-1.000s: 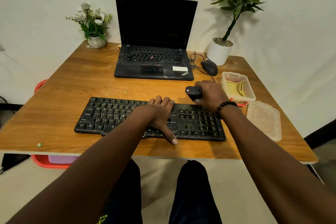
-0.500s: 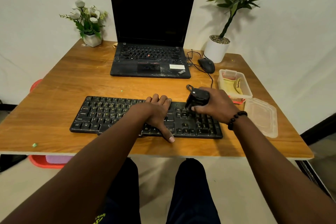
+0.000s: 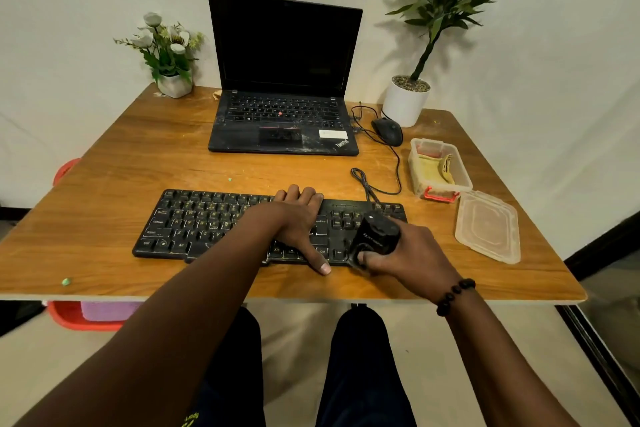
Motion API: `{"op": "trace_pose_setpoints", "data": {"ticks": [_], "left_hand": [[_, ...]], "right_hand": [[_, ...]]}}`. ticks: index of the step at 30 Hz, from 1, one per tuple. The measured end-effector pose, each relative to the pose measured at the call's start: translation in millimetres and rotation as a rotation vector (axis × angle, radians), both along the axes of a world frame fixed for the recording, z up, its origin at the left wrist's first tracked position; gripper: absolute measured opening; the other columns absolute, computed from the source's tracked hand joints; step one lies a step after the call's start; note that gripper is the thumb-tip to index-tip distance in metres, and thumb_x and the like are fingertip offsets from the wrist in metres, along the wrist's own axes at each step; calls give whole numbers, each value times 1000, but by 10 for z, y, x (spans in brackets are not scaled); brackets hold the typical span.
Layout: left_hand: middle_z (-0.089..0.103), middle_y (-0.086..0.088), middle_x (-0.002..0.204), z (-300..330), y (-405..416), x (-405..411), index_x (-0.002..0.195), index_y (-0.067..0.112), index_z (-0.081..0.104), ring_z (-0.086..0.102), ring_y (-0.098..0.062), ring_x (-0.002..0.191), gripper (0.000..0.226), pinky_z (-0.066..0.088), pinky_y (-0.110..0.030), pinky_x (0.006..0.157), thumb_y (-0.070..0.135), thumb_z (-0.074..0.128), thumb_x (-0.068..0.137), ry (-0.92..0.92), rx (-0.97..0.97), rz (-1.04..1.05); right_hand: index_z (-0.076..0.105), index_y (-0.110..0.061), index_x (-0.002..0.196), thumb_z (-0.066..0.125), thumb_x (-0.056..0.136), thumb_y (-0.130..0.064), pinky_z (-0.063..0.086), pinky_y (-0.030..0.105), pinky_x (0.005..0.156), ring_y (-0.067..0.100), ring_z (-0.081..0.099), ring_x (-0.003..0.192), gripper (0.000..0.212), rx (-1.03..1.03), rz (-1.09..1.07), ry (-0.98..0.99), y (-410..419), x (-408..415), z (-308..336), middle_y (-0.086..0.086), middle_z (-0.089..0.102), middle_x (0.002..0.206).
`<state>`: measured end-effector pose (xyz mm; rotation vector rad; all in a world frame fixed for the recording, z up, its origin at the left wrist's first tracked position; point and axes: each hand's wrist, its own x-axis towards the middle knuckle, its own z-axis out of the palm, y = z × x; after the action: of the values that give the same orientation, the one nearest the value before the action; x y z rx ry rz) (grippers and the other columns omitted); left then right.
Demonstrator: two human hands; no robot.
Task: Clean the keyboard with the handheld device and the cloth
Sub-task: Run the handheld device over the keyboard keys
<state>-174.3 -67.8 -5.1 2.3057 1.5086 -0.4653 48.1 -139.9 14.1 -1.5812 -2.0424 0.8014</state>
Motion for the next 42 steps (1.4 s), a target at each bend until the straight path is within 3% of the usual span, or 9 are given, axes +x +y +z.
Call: {"op": "trace_pose_setpoints", "data": {"ticks": [3, 6, 12, 16, 19, 24, 32, 37, 42], "left_hand": [[0, -3, 163, -1, 1, 6, 159, 14, -4, 6, -34, 147, 146, 11, -52, 120, 84, 72, 56, 1, 5, 0], [5, -3, 161, -8, 9, 9, 159, 14, -2, 10, -33, 144, 146, 15, -51, 120, 85, 72, 55, -2, 16, 6], [9, -4, 160, -25, -6, 34, 159, 12, 0, 13, -33, 143, 144, 16, -51, 119, 84, 72, 57, -46, 48, 32], [12, -8, 160, -90, -16, 208, 158, 8, 5, 15, -34, 141, 145, 15, -51, 118, 89, 67, 55, -73, 113, 34], [8, -10, 161, -116, -8, 343, 158, 8, 0, 11, -37, 144, 147, 13, -52, 119, 88, 68, 55, -93, 105, 34], [-25, -9, 164, 2, 35, 137, 155, 9, -22, -20, -41, 149, 156, -1, -59, 122, 82, 74, 56, -17, -31, 5], [6, -9, 160, 110, 6, -163, 157, 11, 3, 15, -40, 146, 146, 27, -59, 117, 81, 78, 52, 154, -47, 74], [12, -9, 158, 137, 3, -119, 155, 11, 10, 17, -40, 145, 143, 31, -59, 115, 79, 80, 50, 167, -57, 92], [12, -8, 158, 177, -28, -65, 156, 10, 8, 16, -38, 146, 142, 30, -58, 116, 76, 81, 53, 183, -53, 101]], "right_hand": [[59, -31, 105, 79, 74, -28, 41, 8, 66, -7, 56, 85, 37, 8, -272, 204, -74, 23, -90, -17, 62, 93], [59, -30, 101, 78, 74, -27, 39, 6, 62, -7, 54, 79, 33, 90, -427, 233, -178, -118, -186, -17, 60, 88], [59, -35, 83, 78, 72, -28, 44, 14, 63, -5, 58, 79, 23, -18, -477, 337, -467, -213, -270, -19, 63, 84], [59, -35, 90, 78, 75, -27, 40, 11, 62, -9, 55, 80, 25, 7, -566, 424, -437, -211, -289, -19, 62, 87], [62, -31, 100, 79, 75, -26, 44, 14, 65, -2, 59, 86, 30, -15, -555, 424, -378, -180, -281, -16, 64, 91], [64, -27, 108, 81, 73, -27, 51, 24, 79, 5, 62, 93, 38, 1, -478, 427, -254, -75, -186, -12, 68, 99], [60, -30, 108, 81, 72, -25, 50, 18, 74, -2, 60, 88, 42, 45, -292, 287, 43, -193, 13, -17, 64, 95], [65, -24, 105, 80, 72, -27, 57, 34, 76, 12, 66, 88, 36, -14, -316, 307, 307, -235, 18, -6, 70, 95], [64, -23, 101, 78, 72, -32, 47, 22, 64, 12, 63, 86, 33, 51, -392, 246, 518, -261, 63, -5, 68, 94]]}}
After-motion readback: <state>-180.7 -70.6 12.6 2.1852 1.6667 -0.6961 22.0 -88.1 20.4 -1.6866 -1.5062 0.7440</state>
